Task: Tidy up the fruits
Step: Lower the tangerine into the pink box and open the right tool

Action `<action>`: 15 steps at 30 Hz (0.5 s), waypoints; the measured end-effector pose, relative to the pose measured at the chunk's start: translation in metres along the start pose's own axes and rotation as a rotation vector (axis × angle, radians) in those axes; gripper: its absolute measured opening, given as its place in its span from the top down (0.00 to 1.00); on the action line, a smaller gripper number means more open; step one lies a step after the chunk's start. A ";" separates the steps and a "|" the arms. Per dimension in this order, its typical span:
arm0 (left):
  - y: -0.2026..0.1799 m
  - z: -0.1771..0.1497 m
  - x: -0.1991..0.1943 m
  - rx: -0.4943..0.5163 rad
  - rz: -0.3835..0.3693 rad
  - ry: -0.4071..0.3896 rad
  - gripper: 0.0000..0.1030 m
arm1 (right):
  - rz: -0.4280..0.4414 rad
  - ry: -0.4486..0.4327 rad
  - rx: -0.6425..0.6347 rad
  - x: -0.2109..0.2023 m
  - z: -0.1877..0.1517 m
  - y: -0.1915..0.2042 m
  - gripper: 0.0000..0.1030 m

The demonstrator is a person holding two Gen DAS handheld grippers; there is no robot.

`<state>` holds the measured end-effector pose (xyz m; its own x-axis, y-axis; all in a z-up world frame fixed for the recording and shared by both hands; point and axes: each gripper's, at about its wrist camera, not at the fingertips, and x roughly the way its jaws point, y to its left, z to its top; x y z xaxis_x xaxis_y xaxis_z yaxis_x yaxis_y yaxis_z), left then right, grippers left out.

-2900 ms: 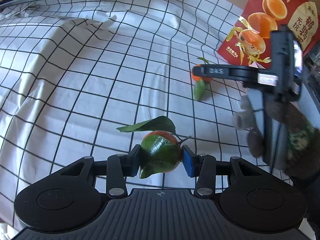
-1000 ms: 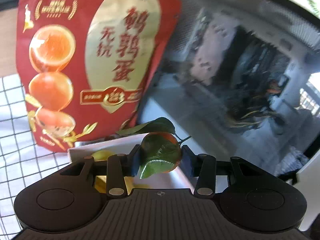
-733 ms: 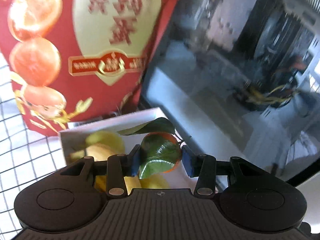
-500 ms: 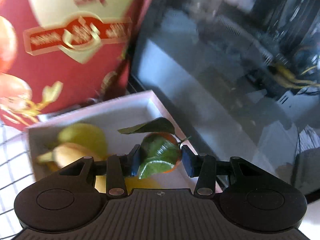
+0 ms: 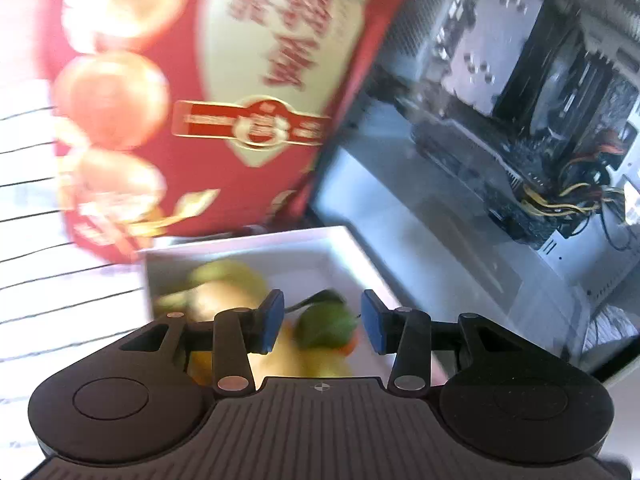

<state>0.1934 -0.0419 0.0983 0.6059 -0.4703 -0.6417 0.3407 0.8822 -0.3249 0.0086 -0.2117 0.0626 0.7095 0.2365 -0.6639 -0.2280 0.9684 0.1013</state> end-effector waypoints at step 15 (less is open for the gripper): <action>0.032 -0.104 -0.082 -0.160 0.177 0.154 0.55 | -0.078 -0.083 -0.181 0.045 0.076 0.018 0.56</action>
<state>0.0804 0.0268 0.0683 0.5248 -0.3110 -0.7924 0.1147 0.9482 -0.2961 0.0871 -0.1776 0.0905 0.7806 0.1749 -0.6001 -0.2814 0.9556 -0.0875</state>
